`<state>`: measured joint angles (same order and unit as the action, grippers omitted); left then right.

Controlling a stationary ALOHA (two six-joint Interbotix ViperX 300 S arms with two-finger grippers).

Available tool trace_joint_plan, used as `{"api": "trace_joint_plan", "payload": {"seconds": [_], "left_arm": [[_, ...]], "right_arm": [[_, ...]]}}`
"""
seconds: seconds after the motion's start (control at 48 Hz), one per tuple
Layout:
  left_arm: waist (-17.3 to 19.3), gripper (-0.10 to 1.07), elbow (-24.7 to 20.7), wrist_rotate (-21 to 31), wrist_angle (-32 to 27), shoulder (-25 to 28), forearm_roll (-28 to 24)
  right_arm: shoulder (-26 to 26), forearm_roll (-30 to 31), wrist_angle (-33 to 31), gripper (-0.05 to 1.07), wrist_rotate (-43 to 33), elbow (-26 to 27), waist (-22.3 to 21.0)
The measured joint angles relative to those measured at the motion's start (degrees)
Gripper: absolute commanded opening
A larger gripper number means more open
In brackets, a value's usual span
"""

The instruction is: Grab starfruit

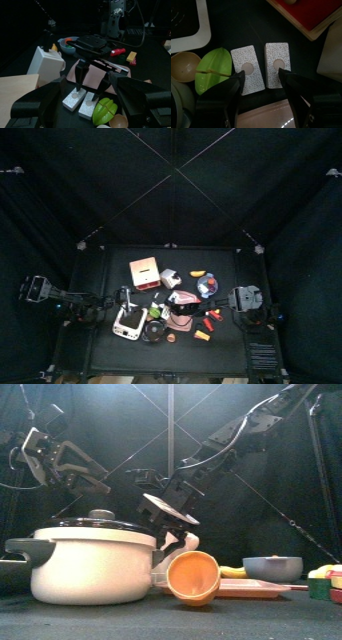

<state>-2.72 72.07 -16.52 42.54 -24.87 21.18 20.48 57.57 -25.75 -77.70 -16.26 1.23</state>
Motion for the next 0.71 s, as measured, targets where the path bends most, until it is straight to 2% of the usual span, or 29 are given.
{"api": "trace_joint_plan", "payload": {"seconds": [0.312, 0.708], "left_arm": [[0.0, 1.0, 0.3, 0.0, 0.0, 0.0, 0.0], [-0.1, 1.0, 0.7, 0.0, 0.0, 0.0, 0.0]], "right_arm": [[-5.0, -1.7, -4.6, 0.89, -0.1, 0.8, 0.5], [-5.2, -5.0, -3.8, 0.89, -0.1, 0.9, 3.1]]}}
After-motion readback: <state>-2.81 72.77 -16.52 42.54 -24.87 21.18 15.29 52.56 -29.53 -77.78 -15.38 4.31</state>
